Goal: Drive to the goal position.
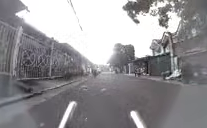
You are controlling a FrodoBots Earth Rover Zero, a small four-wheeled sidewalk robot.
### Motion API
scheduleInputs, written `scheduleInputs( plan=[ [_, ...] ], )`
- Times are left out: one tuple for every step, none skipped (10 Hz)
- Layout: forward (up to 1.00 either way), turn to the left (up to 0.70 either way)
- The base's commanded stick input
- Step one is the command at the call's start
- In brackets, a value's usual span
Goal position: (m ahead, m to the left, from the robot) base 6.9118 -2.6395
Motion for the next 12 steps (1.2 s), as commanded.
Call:
scheduleInputs(
  plan=[
    [0.70, -0.12],
    [0.70, -0.32],
    [0.70, -0.35],
    [0.70, -0.35],
    [0.70, -0.35],
    [0.70, -0.35],
    [0.70, -0.35],
    [0.70, -0.05],
    [0.70, 0.00],
    [0.70, 0.00],
    [0.70, 0.00],
    [0.70, 0.00]
  ],
)
